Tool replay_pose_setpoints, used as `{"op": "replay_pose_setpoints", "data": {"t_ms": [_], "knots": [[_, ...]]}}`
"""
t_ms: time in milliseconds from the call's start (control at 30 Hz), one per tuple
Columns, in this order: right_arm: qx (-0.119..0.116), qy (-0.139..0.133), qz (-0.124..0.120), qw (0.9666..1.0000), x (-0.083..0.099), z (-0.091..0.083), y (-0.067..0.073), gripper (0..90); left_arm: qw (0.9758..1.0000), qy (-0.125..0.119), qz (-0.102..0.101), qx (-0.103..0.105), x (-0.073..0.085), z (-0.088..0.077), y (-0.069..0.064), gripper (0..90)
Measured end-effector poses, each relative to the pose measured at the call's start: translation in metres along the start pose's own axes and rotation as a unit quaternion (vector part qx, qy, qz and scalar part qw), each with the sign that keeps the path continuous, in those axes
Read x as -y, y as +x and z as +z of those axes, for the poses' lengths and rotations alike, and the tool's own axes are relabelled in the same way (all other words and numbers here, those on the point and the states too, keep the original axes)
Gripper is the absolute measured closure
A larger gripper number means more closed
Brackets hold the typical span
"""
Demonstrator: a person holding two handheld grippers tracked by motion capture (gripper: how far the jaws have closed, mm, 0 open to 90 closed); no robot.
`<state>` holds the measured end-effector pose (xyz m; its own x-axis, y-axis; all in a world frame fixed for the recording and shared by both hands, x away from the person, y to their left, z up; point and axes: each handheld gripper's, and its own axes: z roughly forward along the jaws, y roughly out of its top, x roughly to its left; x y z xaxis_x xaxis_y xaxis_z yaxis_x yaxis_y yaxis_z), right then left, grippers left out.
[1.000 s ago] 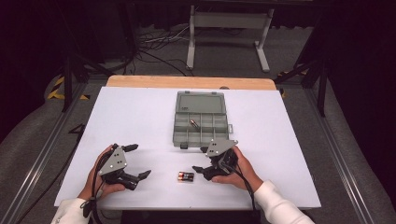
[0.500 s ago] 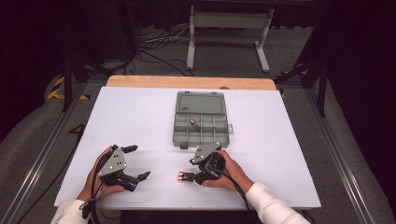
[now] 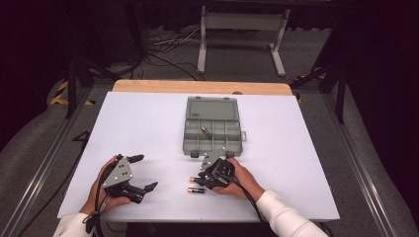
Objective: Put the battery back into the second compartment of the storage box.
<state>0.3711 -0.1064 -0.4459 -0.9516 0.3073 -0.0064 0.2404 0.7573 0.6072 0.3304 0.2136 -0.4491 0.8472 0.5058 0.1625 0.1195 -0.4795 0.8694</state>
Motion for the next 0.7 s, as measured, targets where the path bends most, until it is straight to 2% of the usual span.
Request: {"op": "replay_pose_setpoints", "data": {"t_ms": [200, 433, 700], "knots": [[-0.001, 0.031, -0.012, 0.9995, -0.0086, 0.0015, -0.0014, 77.5, 1.0, 0.0, -0.001, 0.0, 0.0003, -0.0001, 0.0007, 3.6], [0.001, 0.027, -0.016, 0.9995, -0.0081, 0.0013, -0.0012, 77.7, 1.0, -0.001, -0.002, 0.001, 0.0, -0.0001, 0.0006, 3.7], [0.021, 0.017, -0.014, 0.9995, -0.0079, -0.0047, -0.0012, 77.7, 1.0, -0.001, 0.002, -0.002, -0.0005, -0.0008, 0.0009, 3.7]]}}
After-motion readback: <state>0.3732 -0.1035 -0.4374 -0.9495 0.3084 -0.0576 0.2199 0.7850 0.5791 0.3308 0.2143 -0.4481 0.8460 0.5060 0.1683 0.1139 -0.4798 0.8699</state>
